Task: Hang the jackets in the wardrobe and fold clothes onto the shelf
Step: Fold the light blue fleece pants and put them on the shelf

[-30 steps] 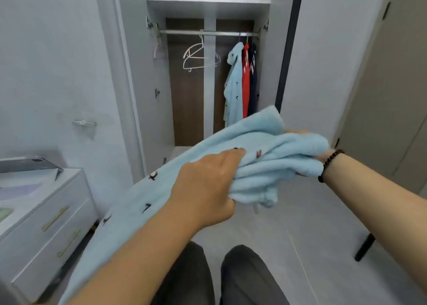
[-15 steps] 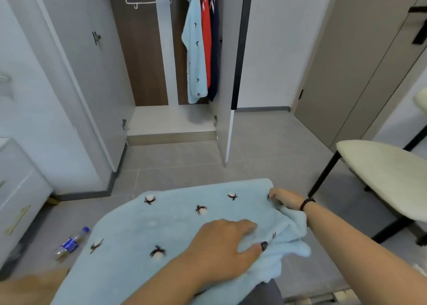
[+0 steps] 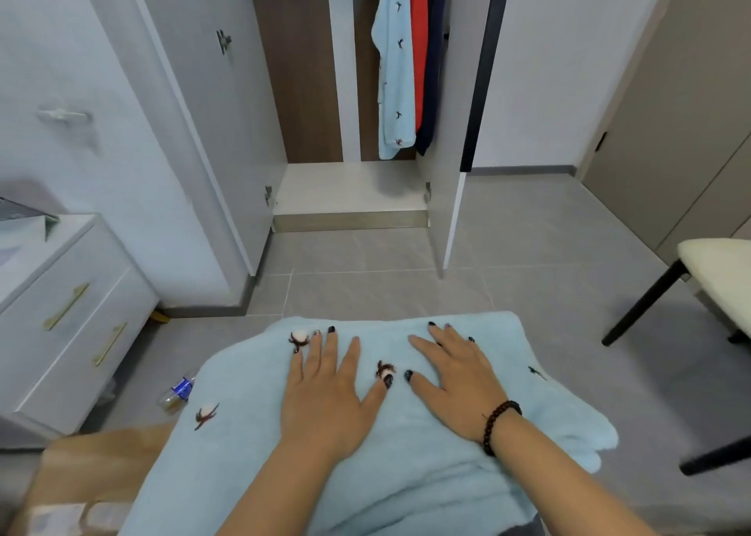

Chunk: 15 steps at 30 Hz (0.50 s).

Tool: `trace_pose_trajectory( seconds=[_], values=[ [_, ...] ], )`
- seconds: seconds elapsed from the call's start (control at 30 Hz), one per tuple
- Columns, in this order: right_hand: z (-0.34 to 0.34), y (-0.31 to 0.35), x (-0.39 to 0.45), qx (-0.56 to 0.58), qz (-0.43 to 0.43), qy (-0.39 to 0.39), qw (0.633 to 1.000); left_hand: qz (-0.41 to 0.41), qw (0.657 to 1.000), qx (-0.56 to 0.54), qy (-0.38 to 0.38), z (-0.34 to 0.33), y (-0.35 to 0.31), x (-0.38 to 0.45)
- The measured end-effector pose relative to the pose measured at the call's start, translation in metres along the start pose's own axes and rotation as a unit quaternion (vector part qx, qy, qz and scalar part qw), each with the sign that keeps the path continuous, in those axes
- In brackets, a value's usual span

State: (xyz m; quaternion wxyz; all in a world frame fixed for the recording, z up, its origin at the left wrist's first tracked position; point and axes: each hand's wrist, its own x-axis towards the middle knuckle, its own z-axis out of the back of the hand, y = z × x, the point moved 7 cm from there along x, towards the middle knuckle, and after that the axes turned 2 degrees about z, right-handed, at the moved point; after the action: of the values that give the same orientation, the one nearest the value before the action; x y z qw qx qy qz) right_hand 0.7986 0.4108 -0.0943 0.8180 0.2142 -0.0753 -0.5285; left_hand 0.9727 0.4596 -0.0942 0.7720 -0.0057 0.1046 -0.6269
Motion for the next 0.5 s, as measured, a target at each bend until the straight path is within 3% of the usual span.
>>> trace_pose_trajectory(
  seconds=[0.13, 0.27, 0.5],
  values=[
    [0.005, -0.021, 0.002, 0.006, -0.077, 0.015, 0.997, 0.066, 0.998, -0.015, 0.017, 0.011, 0.038, 0.004],
    [0.011, -0.048, -0.005, 0.043, -0.173, 0.037, 0.983, 0.128, 0.984, -0.118, 0.045, 0.015, 0.086, 0.005],
    [0.01, -0.08, -0.024, 0.264, -0.24, 0.07, 0.931, 0.147, 0.904, -0.386, 0.106, 0.002, 0.117, -0.001]
  ],
)
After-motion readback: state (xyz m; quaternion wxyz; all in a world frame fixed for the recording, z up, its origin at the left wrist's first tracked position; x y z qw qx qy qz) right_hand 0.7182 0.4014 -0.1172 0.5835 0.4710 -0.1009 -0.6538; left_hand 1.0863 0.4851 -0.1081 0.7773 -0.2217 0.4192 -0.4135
